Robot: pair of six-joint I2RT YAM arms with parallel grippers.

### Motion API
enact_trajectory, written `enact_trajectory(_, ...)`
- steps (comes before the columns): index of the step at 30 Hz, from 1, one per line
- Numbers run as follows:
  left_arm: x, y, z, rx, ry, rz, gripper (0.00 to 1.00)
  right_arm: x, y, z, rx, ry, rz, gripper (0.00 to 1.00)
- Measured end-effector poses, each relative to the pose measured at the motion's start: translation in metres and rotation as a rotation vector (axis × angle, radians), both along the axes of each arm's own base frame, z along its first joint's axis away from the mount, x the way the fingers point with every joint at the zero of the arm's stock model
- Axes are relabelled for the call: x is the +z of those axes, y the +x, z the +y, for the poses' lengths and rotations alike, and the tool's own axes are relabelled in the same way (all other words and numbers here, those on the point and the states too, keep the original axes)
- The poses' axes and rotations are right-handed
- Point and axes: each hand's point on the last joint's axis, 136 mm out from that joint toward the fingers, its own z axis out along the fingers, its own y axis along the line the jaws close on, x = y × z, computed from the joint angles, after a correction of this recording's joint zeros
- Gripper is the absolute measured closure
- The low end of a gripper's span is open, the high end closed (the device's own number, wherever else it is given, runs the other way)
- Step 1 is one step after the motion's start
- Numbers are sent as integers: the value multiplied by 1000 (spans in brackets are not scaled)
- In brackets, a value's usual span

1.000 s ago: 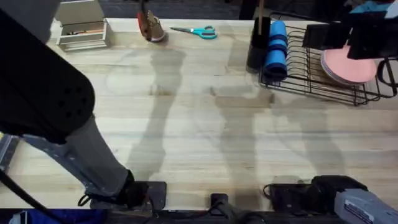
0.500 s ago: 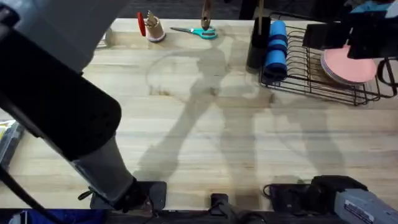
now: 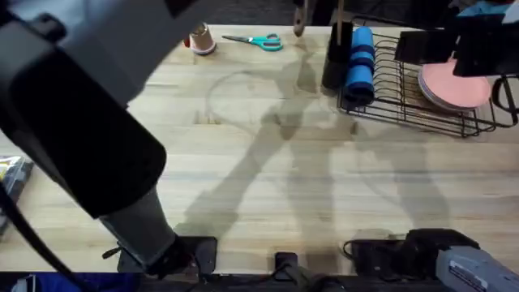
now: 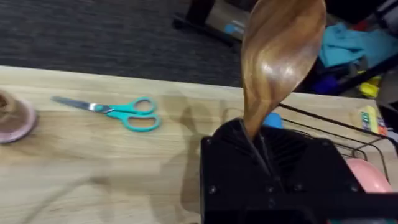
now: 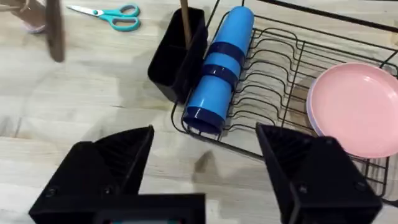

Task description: Pick up the spoon on the table one by one and put them onto the rack

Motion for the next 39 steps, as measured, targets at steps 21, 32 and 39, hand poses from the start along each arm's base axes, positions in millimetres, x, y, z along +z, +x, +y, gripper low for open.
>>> enact_trajectory(21,-17,-14,-78,-118,-258,-338,955,-1,0,0,0,0,3,9)
enact_trajectory(32,-82,1,-90,-117,-196,-259,956,0,0,0,0,0,0,9)
enact_trajectory(39,-110,-5,-89,-136,-132,-162,958,0,0,0,0,0,0,9)
